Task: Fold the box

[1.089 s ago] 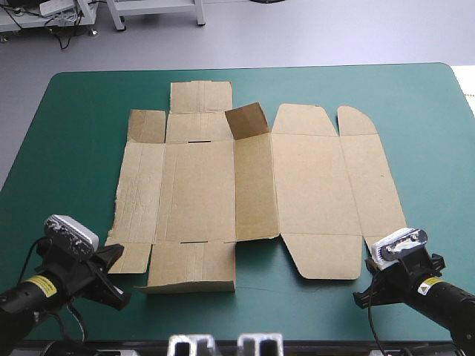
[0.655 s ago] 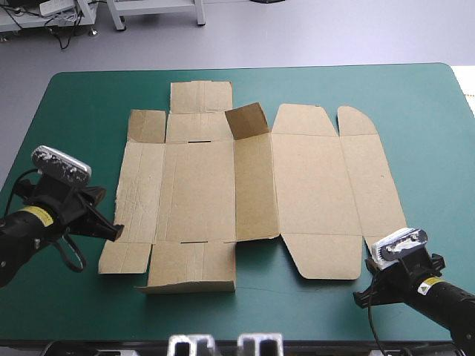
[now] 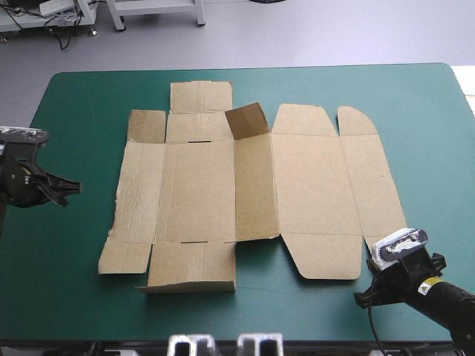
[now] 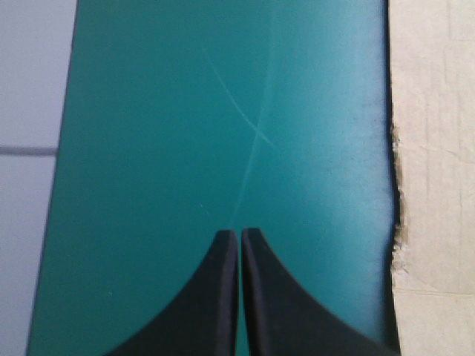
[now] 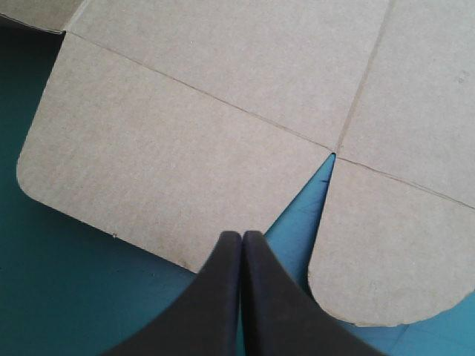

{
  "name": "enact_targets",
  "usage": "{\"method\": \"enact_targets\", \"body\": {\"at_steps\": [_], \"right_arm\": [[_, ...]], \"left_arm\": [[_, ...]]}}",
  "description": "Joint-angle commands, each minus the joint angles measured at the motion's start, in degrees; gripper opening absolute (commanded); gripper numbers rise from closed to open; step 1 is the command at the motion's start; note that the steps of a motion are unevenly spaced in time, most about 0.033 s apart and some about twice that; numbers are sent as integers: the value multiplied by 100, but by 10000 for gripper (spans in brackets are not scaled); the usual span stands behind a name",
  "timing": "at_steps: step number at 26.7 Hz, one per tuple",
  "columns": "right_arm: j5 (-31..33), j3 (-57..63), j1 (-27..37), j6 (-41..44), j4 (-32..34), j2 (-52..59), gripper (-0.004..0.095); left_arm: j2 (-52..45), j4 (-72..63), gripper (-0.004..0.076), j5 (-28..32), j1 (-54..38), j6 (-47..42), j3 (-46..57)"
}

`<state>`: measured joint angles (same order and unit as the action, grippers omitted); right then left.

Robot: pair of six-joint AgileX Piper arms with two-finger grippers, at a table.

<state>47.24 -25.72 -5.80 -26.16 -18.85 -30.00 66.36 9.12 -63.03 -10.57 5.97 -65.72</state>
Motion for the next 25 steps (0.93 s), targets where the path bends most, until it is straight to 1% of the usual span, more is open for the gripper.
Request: {"method": "enact_targets", "body": {"at_steps": [1, 2, 5, 8, 9, 11, 14, 21, 25], "right_arm": [[-279, -149, -4, -87, -78, -10, -9], [-279, -149, -4, -87, -78, -10, -9], [-279, -149, -4, -87, -78, -10, -9], [-411, -91, -4, -87, -78, -10, -9], [-479, -60, -4, -87, -77, -10, -9], [-676, 22, -4, -87, -77, -10, -9], [-755, 54, -4, -87, -77, -10, -9], [-755, 54, -4, -87, -77, -10, -9], [-755, 54, -4, -87, -77, -10, -9]], "left_arm": [[78, -1402, 13, 50, -1048, 595, -196], [188, -2077, 13, -52, -1499, 881, -196], [523, -3393, 13, -489, -2248, 1584, -184], [987, -4226, 13, -1129, -2476, 2058, -184], [1118, -4359, 13, -1124, -2491, 2112, -171], [1294, -4547, 13, -1124, -2491, 2083, -162], [1503, -4666, 13, -1124, -2491, 2200, -162], [1799, -3801, 10, -1124, -2491, 2161, -162], [1919, -3698, 26, -1124, -2491, 2143, -147]]}}
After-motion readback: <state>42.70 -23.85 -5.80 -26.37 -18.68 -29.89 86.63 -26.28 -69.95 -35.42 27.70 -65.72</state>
